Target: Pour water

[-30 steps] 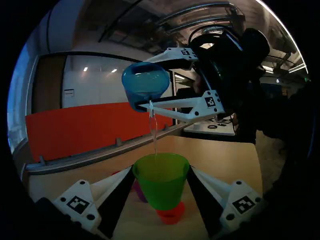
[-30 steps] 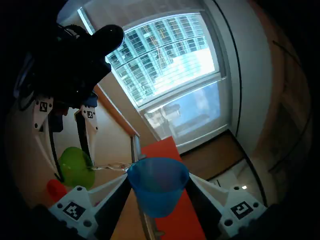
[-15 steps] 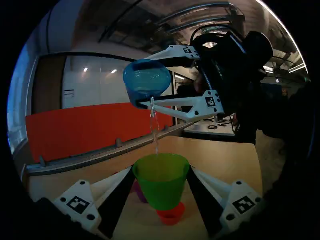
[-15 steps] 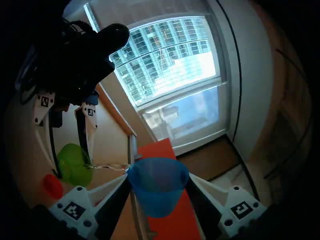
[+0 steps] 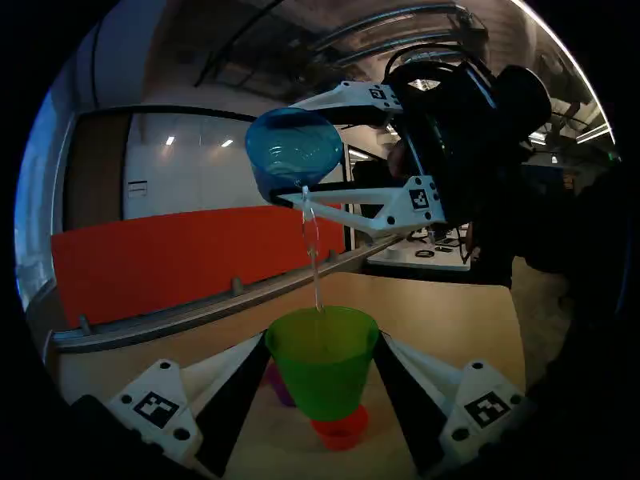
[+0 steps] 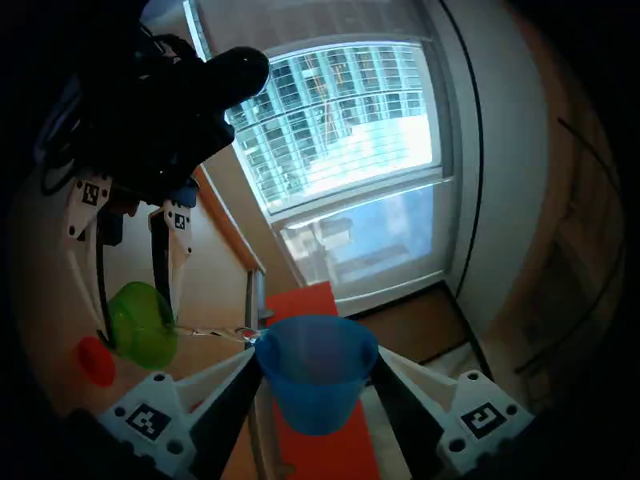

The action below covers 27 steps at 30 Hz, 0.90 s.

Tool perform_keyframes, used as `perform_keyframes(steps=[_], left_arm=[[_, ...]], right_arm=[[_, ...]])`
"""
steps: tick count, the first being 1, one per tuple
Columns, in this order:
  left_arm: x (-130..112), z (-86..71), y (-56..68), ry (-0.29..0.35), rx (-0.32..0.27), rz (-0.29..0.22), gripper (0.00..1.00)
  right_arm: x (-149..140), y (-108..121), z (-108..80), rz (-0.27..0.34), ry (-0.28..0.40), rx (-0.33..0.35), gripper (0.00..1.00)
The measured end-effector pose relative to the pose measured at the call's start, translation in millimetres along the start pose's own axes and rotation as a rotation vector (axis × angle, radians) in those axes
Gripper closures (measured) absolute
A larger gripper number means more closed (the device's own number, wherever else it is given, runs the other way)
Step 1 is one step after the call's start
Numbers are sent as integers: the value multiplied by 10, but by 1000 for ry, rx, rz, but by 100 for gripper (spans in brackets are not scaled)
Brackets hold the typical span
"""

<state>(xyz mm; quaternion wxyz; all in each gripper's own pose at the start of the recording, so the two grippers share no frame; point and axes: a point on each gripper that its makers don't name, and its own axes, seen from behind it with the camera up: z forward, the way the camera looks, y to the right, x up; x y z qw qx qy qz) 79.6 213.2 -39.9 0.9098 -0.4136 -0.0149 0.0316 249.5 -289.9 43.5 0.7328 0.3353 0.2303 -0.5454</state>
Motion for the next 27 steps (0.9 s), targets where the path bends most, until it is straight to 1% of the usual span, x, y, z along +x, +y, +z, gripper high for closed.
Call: perform_keyframes(steps=[6,21,27], left_arm=[[21,-6,12,2,-2,1,12],[35,-11,7,6,-1,1,12],[25,-9,10,4,-3,3,12]], right_arm=[[22,-2,6,-29,5,0,10],[57,52,26,-71,8,-10,10],[74,40,35,-90,10,-7,10]])
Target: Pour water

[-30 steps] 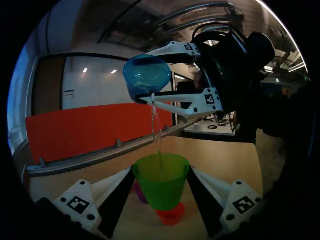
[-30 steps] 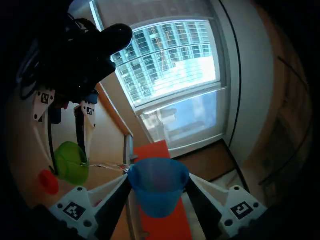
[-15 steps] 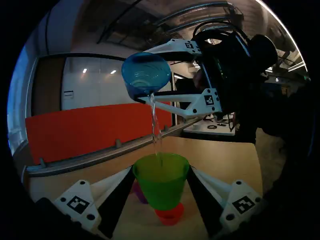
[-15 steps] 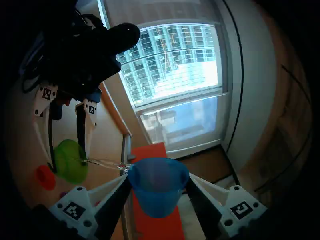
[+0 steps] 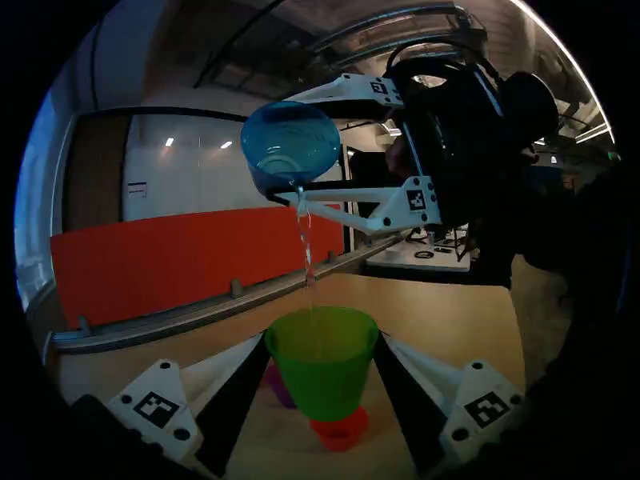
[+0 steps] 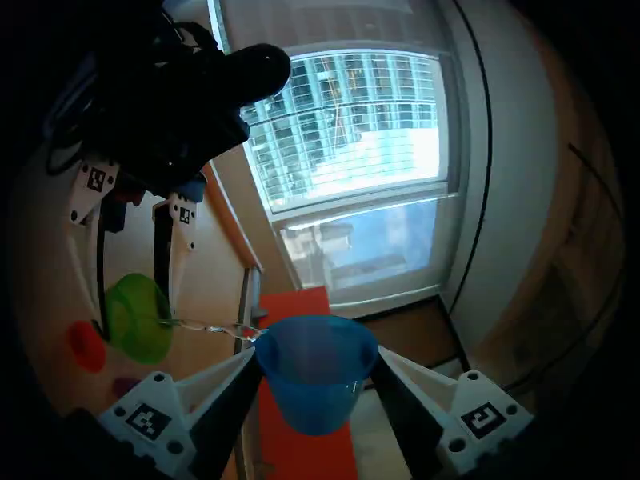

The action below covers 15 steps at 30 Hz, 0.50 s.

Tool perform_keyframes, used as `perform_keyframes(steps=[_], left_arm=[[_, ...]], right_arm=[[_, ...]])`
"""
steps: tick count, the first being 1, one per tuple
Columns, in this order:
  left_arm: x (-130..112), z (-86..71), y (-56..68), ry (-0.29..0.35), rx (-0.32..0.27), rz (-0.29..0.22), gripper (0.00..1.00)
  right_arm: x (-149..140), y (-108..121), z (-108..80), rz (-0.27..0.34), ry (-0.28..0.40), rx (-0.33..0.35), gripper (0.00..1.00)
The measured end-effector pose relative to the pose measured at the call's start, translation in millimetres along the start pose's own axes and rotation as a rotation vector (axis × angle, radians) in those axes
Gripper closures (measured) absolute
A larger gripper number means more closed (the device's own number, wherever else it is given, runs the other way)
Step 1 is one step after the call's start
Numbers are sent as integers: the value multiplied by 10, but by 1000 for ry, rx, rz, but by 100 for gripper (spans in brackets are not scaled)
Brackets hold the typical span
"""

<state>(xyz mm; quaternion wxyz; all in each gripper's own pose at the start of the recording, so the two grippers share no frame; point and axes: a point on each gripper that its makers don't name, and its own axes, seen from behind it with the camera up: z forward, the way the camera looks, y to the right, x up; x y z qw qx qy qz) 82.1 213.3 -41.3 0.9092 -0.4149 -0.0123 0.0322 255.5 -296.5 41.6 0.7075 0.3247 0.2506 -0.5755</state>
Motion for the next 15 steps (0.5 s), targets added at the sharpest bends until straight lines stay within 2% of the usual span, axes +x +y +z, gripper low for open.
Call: perform_keyframes(steps=[15], left_arm=[[-4,12,2,1,-3,9,12]], right_arm=[[15,9,42,-50,-3,-7,10]])
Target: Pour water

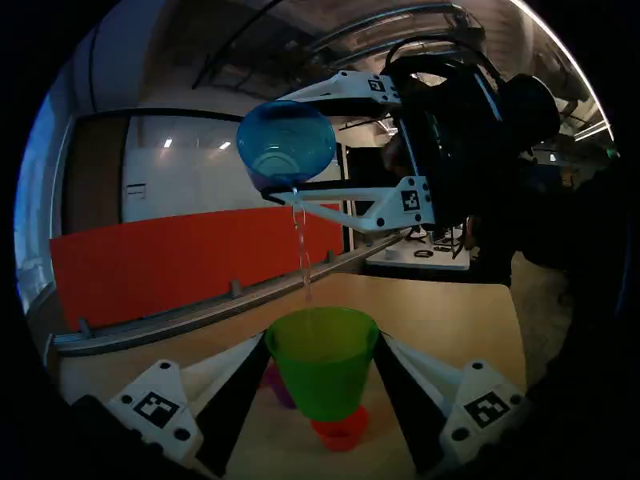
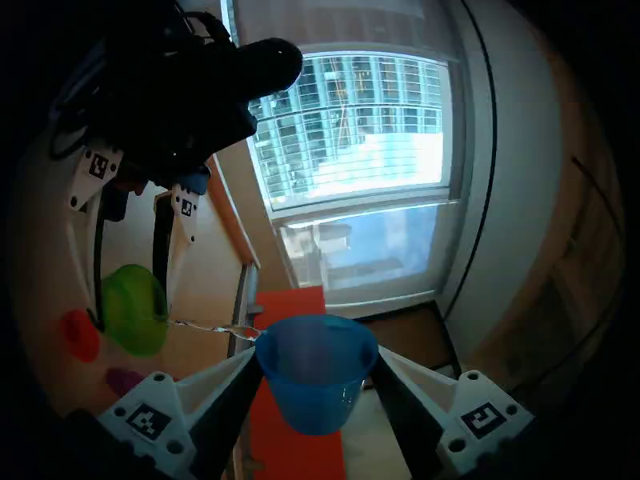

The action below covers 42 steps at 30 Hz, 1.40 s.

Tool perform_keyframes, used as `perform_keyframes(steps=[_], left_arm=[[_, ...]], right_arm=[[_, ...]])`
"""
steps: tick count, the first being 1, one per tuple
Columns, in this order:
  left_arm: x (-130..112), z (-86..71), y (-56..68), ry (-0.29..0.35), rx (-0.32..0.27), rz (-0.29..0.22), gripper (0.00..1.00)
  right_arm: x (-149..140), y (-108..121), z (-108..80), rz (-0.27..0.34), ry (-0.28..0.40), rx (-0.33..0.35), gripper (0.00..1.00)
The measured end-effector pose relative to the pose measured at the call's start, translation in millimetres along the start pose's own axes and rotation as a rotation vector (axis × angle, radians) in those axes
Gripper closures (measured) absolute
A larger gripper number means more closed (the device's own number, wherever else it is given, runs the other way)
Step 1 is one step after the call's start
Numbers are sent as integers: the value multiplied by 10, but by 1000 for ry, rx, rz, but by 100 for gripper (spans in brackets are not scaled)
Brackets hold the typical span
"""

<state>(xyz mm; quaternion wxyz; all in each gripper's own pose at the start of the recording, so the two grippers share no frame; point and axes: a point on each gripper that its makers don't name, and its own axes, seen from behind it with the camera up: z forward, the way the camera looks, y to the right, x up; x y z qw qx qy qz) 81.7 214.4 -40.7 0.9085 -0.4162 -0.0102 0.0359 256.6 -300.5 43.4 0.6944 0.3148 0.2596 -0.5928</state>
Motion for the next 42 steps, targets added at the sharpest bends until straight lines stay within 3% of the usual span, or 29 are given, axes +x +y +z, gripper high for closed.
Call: perform_keyframes(steps=[15,42], left_arm=[[13,13,3,4,0,2,12],[15,29,-22,9,4,0,12]], right_arm=[[20,27,15,-46,0,-6,10],[109,99,82,-180,0,-24,11]])
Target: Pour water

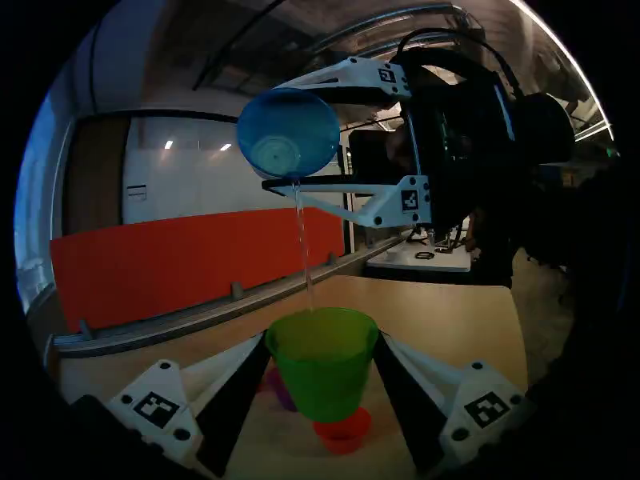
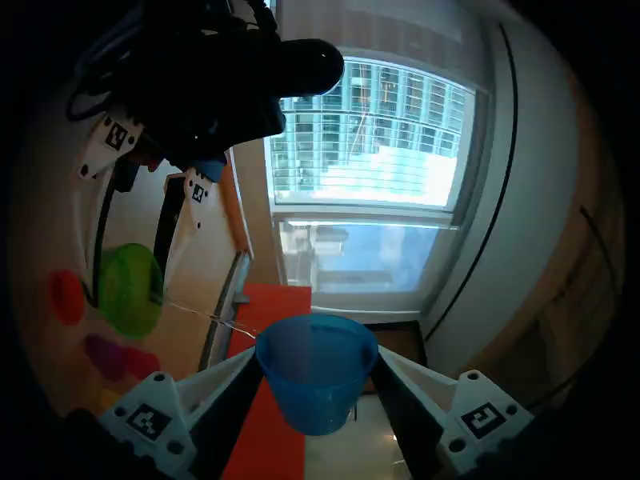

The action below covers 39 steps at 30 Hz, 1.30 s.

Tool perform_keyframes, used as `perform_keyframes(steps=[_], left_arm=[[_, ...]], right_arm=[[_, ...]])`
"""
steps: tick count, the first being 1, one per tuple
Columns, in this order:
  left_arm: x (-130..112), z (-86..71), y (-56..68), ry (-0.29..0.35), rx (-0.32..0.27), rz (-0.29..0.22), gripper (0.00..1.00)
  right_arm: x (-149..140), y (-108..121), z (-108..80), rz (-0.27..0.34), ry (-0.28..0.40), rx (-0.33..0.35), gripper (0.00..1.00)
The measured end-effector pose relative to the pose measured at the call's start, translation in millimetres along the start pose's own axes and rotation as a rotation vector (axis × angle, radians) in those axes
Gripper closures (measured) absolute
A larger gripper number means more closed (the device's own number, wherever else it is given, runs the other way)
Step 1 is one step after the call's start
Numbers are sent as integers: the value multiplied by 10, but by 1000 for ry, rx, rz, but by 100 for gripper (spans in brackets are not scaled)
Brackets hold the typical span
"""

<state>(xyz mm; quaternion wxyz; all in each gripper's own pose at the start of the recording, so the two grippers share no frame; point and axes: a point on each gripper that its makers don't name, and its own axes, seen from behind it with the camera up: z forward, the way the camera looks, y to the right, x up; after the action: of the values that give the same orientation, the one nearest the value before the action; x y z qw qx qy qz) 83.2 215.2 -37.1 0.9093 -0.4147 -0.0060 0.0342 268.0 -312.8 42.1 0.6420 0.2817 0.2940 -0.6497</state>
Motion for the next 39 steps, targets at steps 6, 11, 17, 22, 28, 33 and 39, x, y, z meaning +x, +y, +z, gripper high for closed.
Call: perform_keyframes(steps=[6,11,17,22,28,33,39], left_arm=[[10,-1,6,4,0,0,12],[20,9,-5,7,3,-3,12],[34,4,-7,11,5,-4,12],[39,-3,-8,13,5,-6,12],[29,-3,-2,11,7,-4,12],[39,-9,-13,12,10,-3,12],[41,-12,-31,14,14,0,12]], right_arm=[[30,15,-10,-23,4,-2,10],[51,26,-13,-38,8,-3,11],[79,45,-18,-42,13,-5,10],[81,34,-21,-32,15,-4,10],[65,-6,-38,0,17,-2,11],[9,-30,-68,86,10,-3,11],[-53,-27,-169,249,14,-3,11]])
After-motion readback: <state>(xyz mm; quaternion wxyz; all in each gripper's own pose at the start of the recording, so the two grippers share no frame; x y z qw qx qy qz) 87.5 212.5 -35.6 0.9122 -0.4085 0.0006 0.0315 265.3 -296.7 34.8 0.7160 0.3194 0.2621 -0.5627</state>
